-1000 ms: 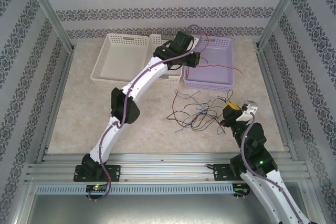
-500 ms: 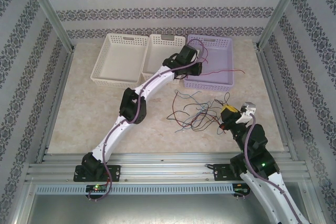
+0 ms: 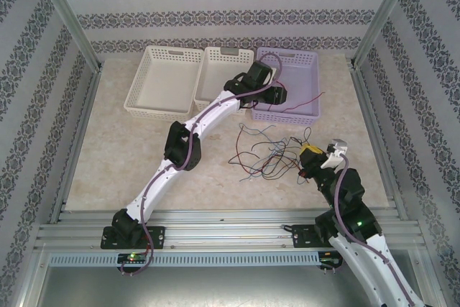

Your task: Untangle the cables

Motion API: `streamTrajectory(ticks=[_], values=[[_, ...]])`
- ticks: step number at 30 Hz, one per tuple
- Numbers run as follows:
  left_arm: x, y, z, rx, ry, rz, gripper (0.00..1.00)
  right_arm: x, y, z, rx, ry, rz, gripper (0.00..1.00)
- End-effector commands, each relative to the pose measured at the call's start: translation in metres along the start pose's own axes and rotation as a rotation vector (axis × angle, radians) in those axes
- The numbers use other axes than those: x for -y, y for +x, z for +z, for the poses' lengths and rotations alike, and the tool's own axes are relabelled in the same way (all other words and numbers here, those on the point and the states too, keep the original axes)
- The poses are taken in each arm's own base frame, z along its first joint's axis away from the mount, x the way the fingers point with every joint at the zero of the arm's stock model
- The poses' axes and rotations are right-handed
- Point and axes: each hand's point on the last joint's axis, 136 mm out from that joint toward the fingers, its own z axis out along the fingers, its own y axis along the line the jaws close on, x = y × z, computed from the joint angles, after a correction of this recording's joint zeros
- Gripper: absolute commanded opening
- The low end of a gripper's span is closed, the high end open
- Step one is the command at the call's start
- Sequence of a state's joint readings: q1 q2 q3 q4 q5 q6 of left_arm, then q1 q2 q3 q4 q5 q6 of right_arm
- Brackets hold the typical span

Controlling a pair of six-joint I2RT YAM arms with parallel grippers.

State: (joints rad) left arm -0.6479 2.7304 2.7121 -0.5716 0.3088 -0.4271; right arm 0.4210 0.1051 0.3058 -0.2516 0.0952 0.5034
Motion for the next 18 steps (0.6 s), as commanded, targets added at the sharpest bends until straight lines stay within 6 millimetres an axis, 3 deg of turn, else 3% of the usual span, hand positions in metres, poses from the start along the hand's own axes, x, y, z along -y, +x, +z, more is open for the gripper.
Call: streamTrajectory(ticks=[1, 4, 7, 11, 15, 18], values=[[0.048, -0.058, -0.066, 0.133, 0.049, 0.084, 0.75, -0.008, -0.012, -0.001, 0.019, -0.019, 0.027, 0.0], [0.064, -0.072, -0.102, 0.149, 0.054, 0.119, 0.77, -0.014, -0.022, 0.002, 0.008, -0.016, 0.03, 0.0], [0.074, -0.071, -0.136, 0.121, 0.043, 0.139, 0.79, -0.025, -0.03, 0.009, -0.02, -0.031, 0.023, 0.0], [0.08, -0.051, -0.17, 0.064, 0.011, 0.163, 0.78, -0.048, -0.05, 0.021, -0.069, -0.07, 0.015, 0.0], [0.083, -0.03, -0.204, 0.119, 0.023, 0.156, 0.79, -0.074, -0.07, 0.031, -0.126, -0.12, 0.015, 0.0], [0.076, -0.004, -0.23, 0.146, 0.04, 0.118, 0.8, -0.089, -0.085, 0.036, -0.138, -0.152, 0.026, 0.0]])
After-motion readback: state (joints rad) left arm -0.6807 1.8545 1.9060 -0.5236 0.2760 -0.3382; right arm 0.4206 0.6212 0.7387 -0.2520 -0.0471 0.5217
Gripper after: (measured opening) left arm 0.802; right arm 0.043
